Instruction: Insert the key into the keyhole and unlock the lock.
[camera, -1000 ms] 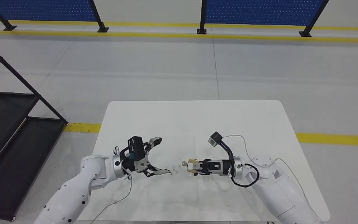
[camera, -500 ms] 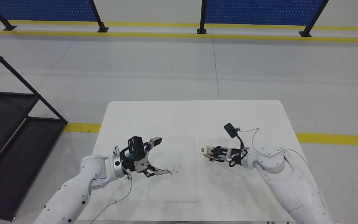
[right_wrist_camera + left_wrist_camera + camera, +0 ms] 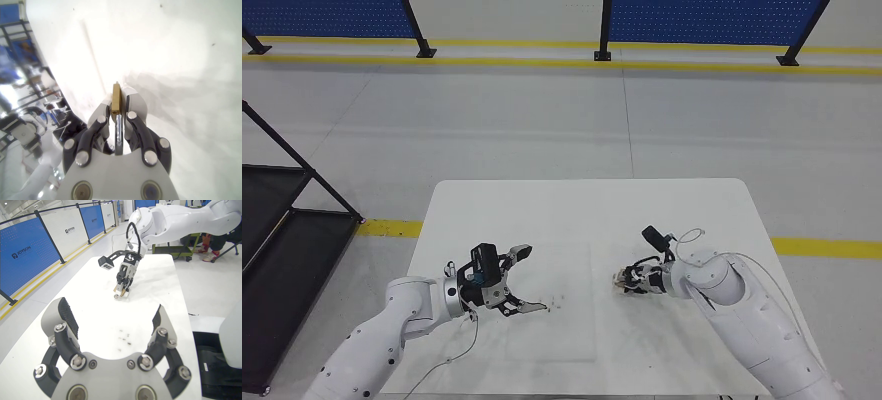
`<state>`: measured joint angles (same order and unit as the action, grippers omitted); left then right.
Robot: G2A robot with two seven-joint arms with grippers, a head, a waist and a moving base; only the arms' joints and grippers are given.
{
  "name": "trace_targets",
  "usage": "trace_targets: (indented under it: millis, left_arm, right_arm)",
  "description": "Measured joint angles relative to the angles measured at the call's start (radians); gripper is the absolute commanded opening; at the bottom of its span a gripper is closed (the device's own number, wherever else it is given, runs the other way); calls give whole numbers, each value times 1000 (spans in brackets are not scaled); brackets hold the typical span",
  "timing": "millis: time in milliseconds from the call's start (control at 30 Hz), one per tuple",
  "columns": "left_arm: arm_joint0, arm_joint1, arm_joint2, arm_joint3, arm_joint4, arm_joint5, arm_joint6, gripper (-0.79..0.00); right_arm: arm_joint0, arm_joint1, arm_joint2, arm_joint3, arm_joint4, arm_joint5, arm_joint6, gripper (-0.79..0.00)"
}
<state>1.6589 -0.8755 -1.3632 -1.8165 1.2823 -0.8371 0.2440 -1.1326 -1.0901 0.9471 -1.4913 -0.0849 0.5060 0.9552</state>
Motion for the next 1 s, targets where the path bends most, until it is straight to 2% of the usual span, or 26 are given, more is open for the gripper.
trace_targets:
  millis: [300,367,400,833,1000]
  left_arm:
    - [0,0,0,0,0,0,0,0]
    - [0,0,0,0,0,0,0,0]
    - [0,0,0,0,0,0,0,0]
    - [0,0,0,0,0,0,0,0]
    - [0,0,0,0,0,0,0,0]
  right_arm:
    - [22,0,-22,22,-46,65,12,-785]
    - [25,0,-25,18,-52,73,10,-517]
    - [26,1,-25,12,-59,73,4,0]
    - [-20,21,-5,-154,-220,93,-94,0]
    - [-71,31,45,-289,-313,70,-263,0]
